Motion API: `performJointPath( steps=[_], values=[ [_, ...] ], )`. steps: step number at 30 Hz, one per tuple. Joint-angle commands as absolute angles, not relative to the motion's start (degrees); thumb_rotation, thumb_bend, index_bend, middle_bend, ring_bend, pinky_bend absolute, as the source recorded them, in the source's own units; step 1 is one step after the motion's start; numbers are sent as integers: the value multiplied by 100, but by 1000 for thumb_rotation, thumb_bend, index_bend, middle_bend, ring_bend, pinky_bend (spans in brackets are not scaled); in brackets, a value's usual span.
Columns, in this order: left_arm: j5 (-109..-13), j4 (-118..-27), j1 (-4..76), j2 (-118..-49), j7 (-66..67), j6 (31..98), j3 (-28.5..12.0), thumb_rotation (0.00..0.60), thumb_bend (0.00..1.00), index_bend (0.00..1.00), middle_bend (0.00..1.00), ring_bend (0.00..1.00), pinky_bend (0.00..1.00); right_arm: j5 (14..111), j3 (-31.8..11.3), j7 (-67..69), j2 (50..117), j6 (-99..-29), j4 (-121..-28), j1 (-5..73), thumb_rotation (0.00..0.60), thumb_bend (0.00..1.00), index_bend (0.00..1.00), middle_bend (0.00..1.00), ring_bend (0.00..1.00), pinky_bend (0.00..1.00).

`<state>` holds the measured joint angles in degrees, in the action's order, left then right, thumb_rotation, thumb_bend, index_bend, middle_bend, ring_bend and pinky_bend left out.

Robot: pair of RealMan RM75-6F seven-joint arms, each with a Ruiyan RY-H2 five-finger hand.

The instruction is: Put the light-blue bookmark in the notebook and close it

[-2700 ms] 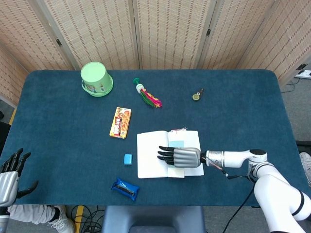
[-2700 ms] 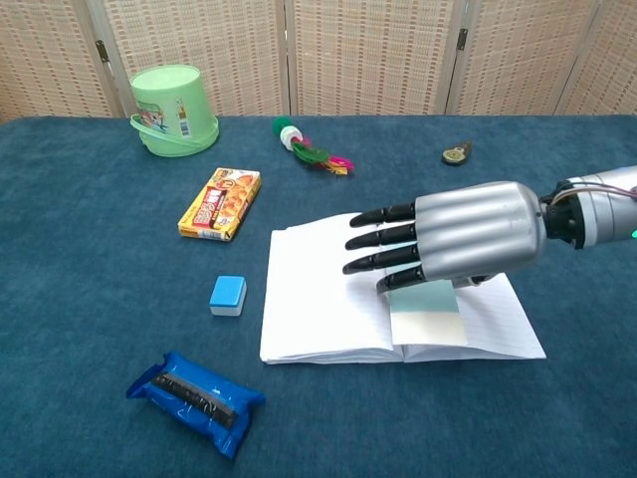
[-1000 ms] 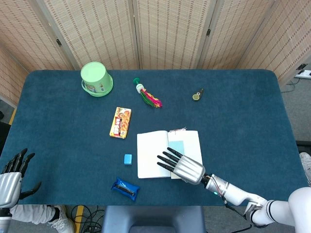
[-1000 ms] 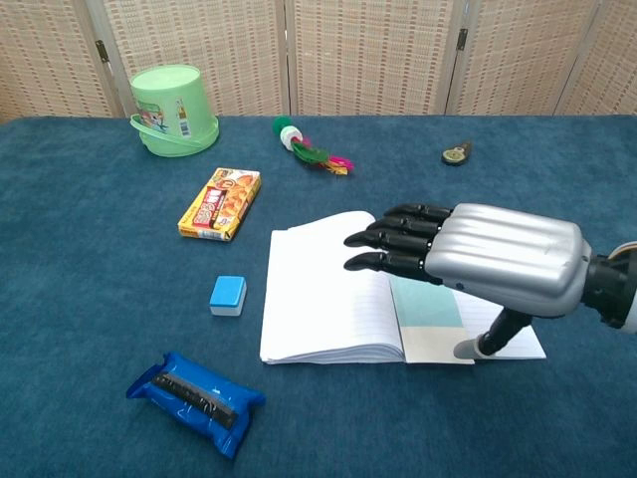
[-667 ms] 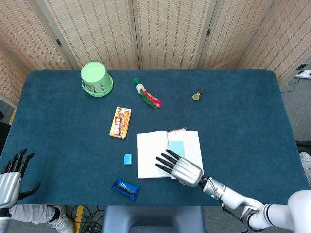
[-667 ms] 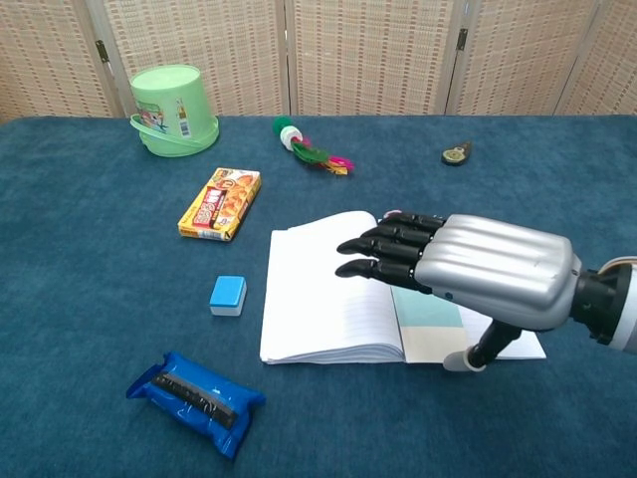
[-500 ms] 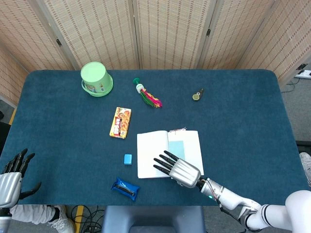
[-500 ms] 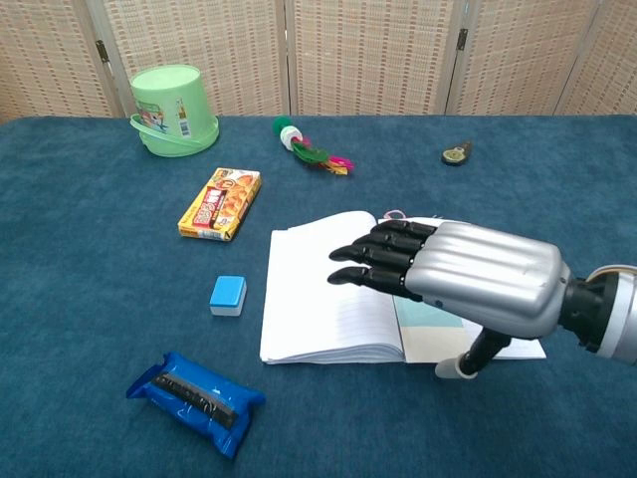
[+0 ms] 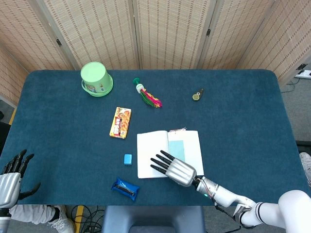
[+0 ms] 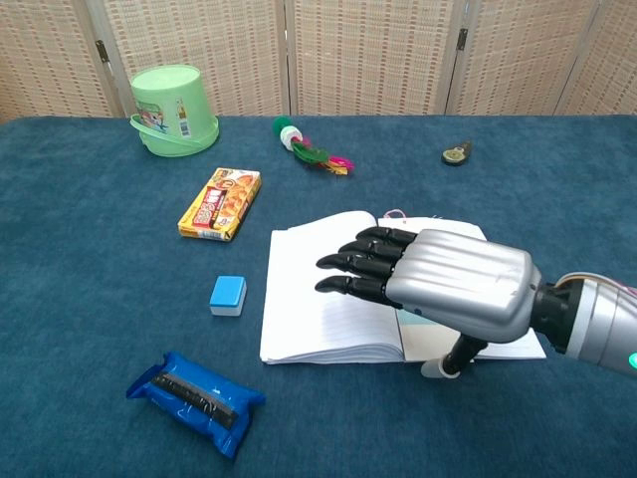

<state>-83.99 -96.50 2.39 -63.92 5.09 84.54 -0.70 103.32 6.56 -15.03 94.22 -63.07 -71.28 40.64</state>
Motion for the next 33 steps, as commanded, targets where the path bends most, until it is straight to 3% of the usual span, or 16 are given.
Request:
performJointPath(
  steps=[1,17,29,33],
  values=[
    [-8390,-9641,239,-6397,505,8450,-73,600,272,124,0,77,169,10338,616,-1503,9445,-6259,-7080,4110,600,0,0,0,0,0],
    [-8330,-9548,232,-6425,452,8409,-76,600,272,124,0,77,170,10452,591,-1509,9480,-6178,-6981,4234,600,0,0,0,0,0],
    [-8342,-9571,241,-6394,461,8450,-115,600,272,124,0,77,170,10500,503,-1505,8661,-6639,-7719,4126,600,3,0,0,0,0],
    [-8404,-9571,262,-6401,471,8471,-123,600,272,124,0,77,170,10315,410,-1503,8397,-6701,-7894,4027,600,155,0,0,0,0]
  ],
)
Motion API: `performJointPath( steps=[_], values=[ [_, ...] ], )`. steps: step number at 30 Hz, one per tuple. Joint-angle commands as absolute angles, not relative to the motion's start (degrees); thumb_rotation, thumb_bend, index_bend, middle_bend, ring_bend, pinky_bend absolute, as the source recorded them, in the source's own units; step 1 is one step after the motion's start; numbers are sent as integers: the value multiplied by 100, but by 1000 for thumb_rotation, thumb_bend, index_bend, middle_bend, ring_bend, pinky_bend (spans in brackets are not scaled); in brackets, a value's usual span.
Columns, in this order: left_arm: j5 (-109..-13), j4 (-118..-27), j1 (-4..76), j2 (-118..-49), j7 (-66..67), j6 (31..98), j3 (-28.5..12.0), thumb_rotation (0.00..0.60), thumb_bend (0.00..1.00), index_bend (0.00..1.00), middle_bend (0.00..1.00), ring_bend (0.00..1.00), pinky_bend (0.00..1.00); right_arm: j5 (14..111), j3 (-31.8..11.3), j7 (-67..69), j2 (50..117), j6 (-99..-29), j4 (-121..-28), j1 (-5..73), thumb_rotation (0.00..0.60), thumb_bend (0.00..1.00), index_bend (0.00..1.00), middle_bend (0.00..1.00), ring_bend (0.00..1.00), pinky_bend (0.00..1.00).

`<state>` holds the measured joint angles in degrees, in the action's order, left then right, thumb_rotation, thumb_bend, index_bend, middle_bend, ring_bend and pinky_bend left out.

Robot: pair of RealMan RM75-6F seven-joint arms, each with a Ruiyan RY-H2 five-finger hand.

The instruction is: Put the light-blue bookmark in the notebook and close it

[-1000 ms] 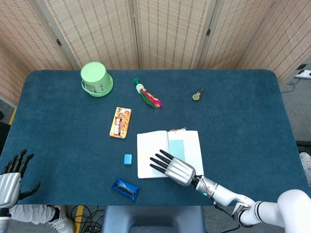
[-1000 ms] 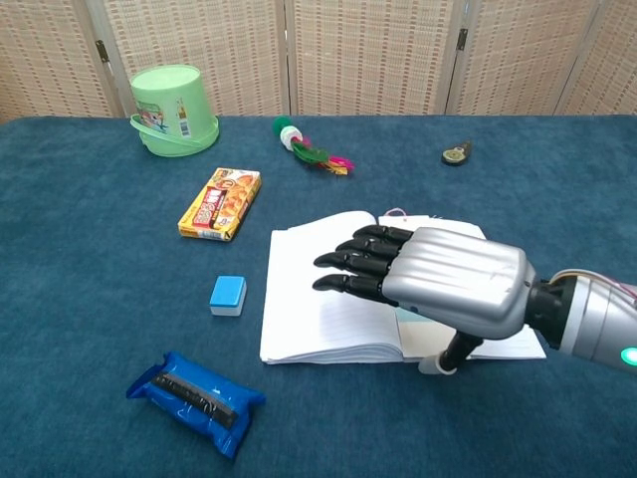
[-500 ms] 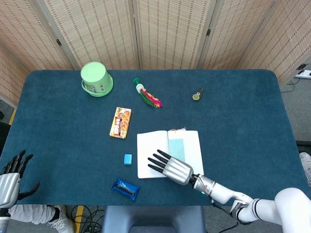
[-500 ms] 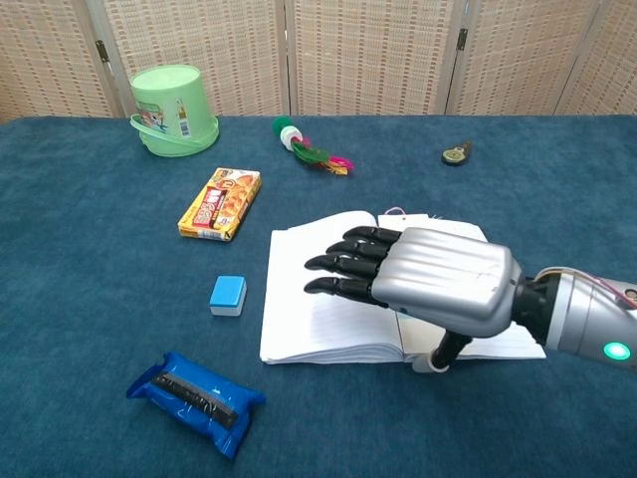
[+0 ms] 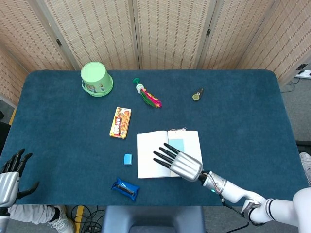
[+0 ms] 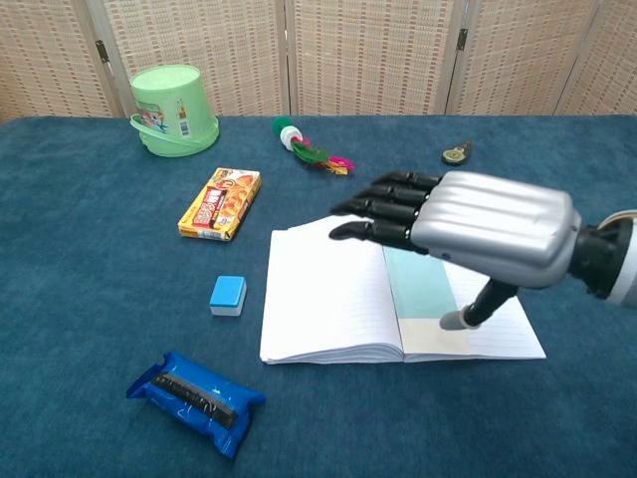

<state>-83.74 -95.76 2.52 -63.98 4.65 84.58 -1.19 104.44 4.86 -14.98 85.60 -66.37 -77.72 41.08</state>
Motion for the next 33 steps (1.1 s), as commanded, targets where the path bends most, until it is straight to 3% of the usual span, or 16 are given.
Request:
performJointPath(
  steps=[1,5,10,14,26,33],
  values=[
    [-8421,-9571,270,-6399,476,8473,-125,600,272,124,0,77,170,10271,393,-1506,8343,-6712,-7927,4000,600,188,0,0,0,0],
    [-8491,-9592,321,-6362,519,8467,-145,600,272,124,0,76,169,10127,368,-1532,8140,-6749,-8023,3877,600,274,7,15,0,0],
    [-8585,-9626,404,-6361,525,8454,-184,600,272,124,0,77,169,9909,382,-1511,7928,-6660,-8117,3738,600,400,86,140,22,42],
    [-8723,-9616,497,-6384,544,8449,-215,600,273,125,0,77,169,9814,365,-1460,7813,-6677,-8160,3647,600,447,132,179,64,63],
    [-9450,-9490,1118,-6514,512,8199,-351,600,272,145,0,77,169,9757,262,-1417,7317,-6897,-8478,3439,600,450,185,212,99,120],
    [-10025,-9253,1853,-6789,299,7691,-421,600,272,187,14,106,170,9727,222,-1442,7083,-7124,-8670,3227,600,396,187,213,100,120]
  ],
)
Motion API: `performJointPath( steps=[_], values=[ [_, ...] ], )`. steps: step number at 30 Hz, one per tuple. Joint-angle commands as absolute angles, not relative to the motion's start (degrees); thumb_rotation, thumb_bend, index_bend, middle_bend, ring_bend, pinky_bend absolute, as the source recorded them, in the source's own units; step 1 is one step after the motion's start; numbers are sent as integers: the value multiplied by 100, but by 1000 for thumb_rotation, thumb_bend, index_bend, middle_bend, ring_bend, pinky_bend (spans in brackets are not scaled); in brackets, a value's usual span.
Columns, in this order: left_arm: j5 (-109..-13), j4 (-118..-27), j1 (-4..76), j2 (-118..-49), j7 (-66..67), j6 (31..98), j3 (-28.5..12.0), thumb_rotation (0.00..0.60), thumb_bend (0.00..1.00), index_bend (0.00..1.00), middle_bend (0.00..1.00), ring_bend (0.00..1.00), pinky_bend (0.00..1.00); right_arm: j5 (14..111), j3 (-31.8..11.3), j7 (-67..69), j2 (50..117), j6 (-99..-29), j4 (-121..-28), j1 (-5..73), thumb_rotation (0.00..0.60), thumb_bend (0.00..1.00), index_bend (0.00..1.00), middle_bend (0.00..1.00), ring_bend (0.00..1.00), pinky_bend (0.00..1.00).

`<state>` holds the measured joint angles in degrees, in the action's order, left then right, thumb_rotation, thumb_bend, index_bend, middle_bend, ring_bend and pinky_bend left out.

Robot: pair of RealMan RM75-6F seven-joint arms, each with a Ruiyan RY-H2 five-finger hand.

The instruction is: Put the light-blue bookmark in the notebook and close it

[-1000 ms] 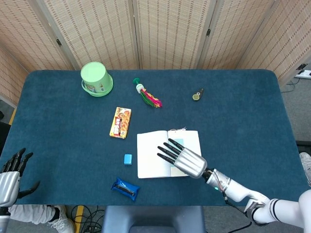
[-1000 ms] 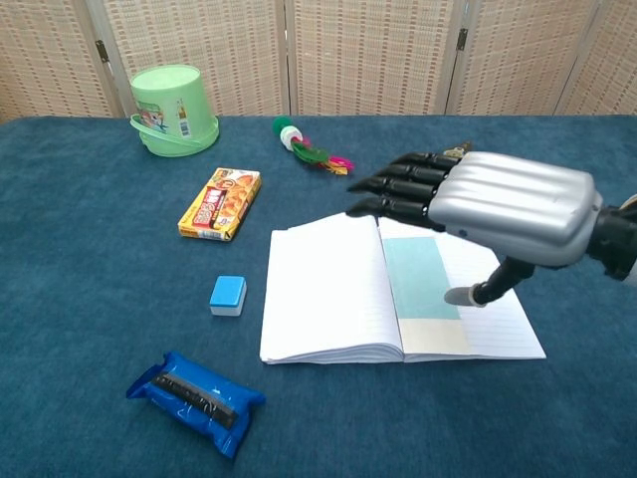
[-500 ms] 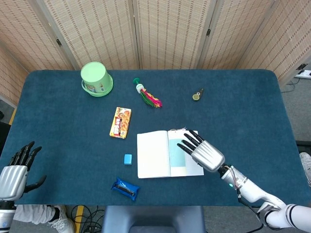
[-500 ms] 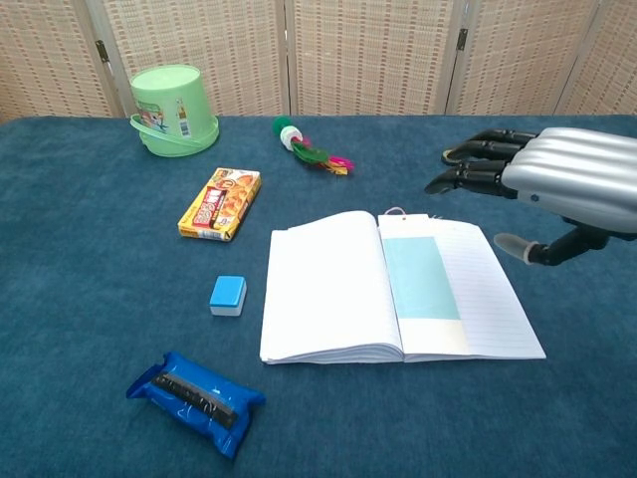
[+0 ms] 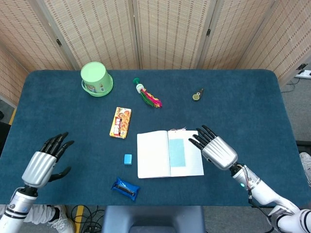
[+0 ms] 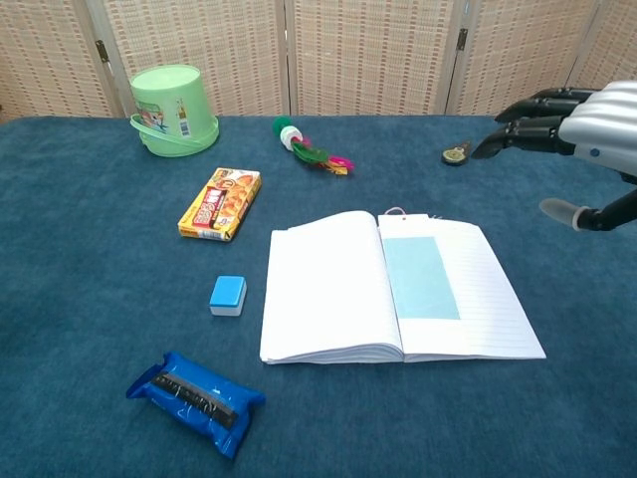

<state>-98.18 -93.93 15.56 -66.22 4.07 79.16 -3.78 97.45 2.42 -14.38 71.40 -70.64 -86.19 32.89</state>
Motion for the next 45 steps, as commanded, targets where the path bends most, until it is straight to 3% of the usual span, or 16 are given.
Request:
performJointPath(
  steps=[1,7,11,15,27,45],
  values=[
    [-10087,-9202,1945,-6851,284,7625,-423,600,272,193,23,118,171,9725,219,-1445,7061,-7145,-8686,3202,600,390,187,213,100,120],
    [-10585,-8725,2495,-7383,313,7349,-377,600,262,242,128,218,229,9735,213,-1472,6949,-7234,-8762,3069,600,364,188,213,100,120],
    [-10860,-8248,2785,-7874,337,7347,-339,600,143,282,314,407,410,9765,206,-1467,6918,-7260,-8789,3012,600,350,192,213,100,120],
    [-11071,-7853,3010,-8211,347,7297,-222,600,108,301,359,501,531,9782,193,-1457,6893,-7273,-8798,2968,600,338,192,213,100,120],
    [-11173,-7181,3412,-9113,482,7131,16,600,95,248,376,534,558,9825,175,-1433,6931,-7184,-8779,2908,600,338,200,213,100,120],
    [-10749,-6550,3877,-10121,1174,6624,-32,600,57,185,344,528,559,9874,158,-1283,6965,-7157,-8686,2822,600,331,200,213,100,120]
  ],
)
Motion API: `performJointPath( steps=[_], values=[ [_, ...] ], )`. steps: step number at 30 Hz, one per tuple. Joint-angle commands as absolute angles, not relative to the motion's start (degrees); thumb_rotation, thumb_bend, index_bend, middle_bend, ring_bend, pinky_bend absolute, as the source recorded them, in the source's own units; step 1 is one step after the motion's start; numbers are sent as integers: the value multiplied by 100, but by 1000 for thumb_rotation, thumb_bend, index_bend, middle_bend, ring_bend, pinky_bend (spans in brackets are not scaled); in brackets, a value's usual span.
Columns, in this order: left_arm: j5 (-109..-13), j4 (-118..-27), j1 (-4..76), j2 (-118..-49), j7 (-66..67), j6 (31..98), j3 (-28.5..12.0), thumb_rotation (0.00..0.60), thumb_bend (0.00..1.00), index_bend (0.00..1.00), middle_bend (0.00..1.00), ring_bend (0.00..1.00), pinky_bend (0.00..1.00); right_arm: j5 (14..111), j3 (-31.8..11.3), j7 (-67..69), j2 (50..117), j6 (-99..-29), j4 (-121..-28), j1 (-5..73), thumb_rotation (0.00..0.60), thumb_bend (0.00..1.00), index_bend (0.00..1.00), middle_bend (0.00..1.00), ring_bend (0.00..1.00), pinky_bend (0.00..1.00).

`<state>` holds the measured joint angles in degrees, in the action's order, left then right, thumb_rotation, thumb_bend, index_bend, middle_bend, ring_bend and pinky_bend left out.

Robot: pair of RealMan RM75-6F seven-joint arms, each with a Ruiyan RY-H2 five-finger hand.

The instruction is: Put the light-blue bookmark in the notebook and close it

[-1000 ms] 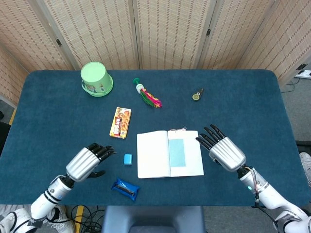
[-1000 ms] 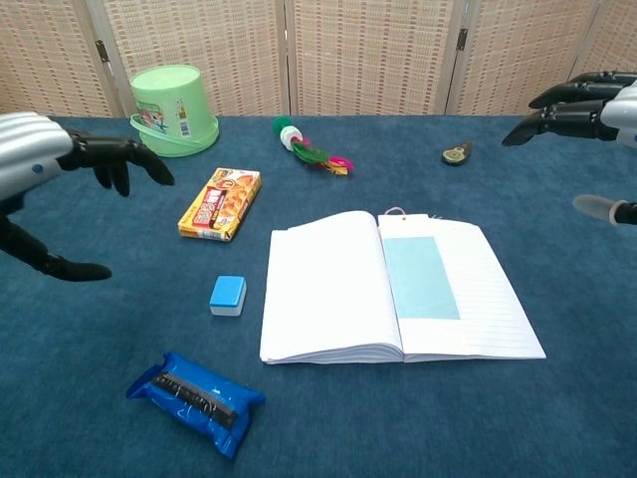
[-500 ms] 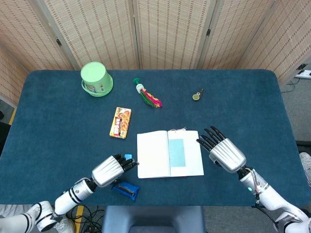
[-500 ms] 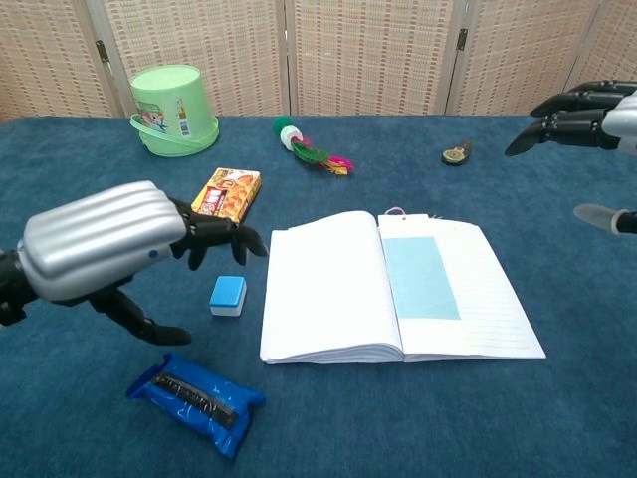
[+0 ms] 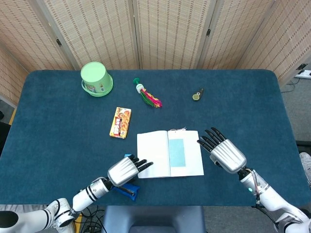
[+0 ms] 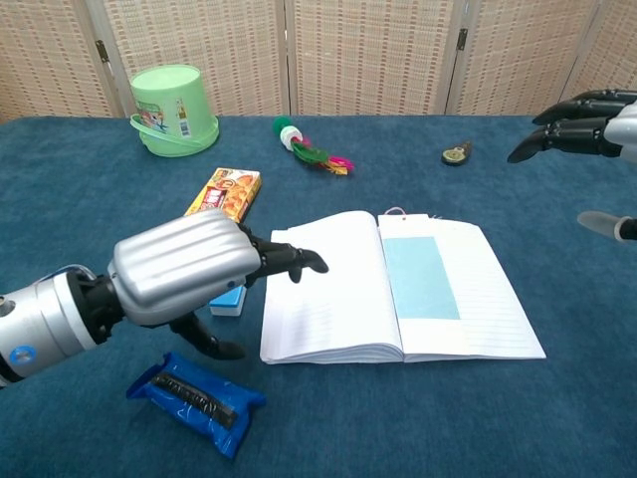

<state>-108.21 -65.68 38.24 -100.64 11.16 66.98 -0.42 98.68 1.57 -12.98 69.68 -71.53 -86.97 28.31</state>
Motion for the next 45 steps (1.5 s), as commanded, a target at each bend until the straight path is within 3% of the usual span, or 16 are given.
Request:
performJointPath(
  steps=[1,45],
  values=[
    [-10725,-6549,3890,-10134,1185,6607,-27,600,57,184,344,528,559,9875,158,-1273,6966,-7156,-8676,2817,600,331,200,213,100,120],
    [-9970,-6120,4127,-10732,1395,6411,72,600,57,147,279,519,559,9931,143,-1081,7029,-7192,-8495,2675,600,329,200,213,100,120]
  ],
)
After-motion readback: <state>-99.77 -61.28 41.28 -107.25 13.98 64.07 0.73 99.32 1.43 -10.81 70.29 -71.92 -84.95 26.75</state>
